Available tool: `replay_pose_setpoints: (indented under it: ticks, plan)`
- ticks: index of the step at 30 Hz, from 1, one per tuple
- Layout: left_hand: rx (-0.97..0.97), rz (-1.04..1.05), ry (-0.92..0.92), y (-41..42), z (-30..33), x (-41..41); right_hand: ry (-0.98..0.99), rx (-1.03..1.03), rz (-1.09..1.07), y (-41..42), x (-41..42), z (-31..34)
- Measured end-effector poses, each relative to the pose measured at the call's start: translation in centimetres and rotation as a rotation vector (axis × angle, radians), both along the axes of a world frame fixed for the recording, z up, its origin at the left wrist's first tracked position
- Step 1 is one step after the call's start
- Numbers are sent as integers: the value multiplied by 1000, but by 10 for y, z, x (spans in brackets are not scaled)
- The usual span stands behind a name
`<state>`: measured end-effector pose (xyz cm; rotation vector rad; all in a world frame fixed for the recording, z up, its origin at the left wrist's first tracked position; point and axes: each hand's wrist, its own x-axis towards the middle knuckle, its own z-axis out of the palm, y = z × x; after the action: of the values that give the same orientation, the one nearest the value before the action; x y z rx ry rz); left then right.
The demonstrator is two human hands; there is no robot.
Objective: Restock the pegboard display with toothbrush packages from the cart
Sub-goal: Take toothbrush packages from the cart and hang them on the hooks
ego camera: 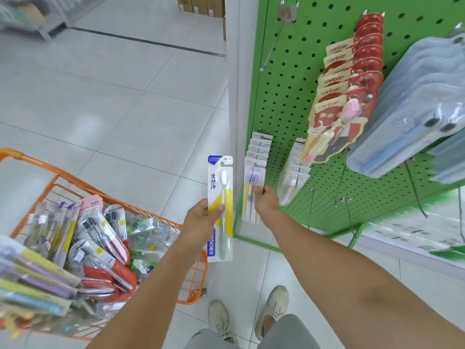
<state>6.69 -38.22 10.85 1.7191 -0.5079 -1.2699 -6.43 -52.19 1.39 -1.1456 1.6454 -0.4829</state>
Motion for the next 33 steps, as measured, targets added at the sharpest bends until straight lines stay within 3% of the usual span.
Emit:
replay_pose_setpoints:
  ticks: [9, 13, 17, 20, 23, 33]
  plan:
    - [-92, -31, 29, -11, 25, 0, 22, 288, -54, 20, -12, 39]
    - [-247, -80, 61, -15, 43, 8, -358, -42, -82, 62, -17, 95]
    - [-400, -192, 73, -26, 69, 13, -556, -434, 211, 67, -23, 180]
    - [-488, -272, 55, -45, 99, 7, -548, -582, 276, 56, -20, 219]
    - [-551, -299, 31, -62, 121, -3, -499, -665, 172, 42, -17, 233]
    - [-537, -275, 44, -70, 121, -6, -428, -687, 80, 34, -11, 235]
